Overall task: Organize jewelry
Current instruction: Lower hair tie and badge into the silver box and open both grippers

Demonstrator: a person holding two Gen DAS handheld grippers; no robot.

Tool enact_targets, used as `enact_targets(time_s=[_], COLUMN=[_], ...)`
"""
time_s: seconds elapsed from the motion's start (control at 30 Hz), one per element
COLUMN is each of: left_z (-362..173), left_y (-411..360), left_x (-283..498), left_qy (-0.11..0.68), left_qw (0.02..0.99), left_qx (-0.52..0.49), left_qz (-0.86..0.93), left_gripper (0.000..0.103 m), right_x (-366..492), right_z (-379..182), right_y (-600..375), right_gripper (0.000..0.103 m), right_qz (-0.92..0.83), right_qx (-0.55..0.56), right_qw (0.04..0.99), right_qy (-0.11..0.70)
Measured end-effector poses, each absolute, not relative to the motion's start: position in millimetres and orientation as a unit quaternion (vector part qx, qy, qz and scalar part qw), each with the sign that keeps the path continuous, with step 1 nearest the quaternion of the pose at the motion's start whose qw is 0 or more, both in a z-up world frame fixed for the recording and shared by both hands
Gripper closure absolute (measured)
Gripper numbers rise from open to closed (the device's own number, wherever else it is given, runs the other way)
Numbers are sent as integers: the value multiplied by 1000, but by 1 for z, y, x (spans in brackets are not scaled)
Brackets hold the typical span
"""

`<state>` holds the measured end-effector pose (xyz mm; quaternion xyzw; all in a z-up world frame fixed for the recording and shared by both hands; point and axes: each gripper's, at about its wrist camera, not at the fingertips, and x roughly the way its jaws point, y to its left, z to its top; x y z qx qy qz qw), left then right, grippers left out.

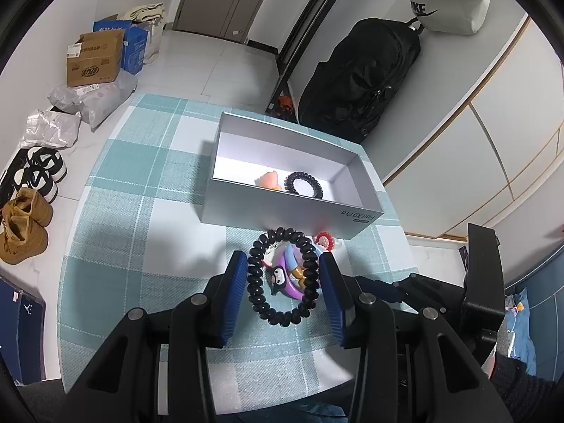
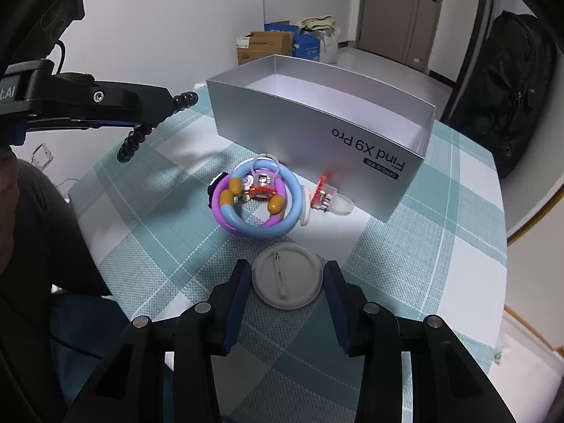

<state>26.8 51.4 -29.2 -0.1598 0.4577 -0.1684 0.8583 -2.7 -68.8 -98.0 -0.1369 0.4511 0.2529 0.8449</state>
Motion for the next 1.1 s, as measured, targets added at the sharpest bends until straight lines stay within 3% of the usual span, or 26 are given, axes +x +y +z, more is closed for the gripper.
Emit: enact_targets(time_s=[0.73,1.1], left_z=[-9,-21], left_y=[41,34], left_x=[61,107], left_qy=[423,442], left_qw=[879,871], left_qx=[-143,-138], left_qz=[-165,-164], left_gripper=[67,67], right_x=[30,82], right_z=[-25,-8], right_y=[-121,-119], right_gripper=[62,62], right_qz=[287,305], right_qx=[95,115], right_qw=[874,869], right_qy=[379,371])
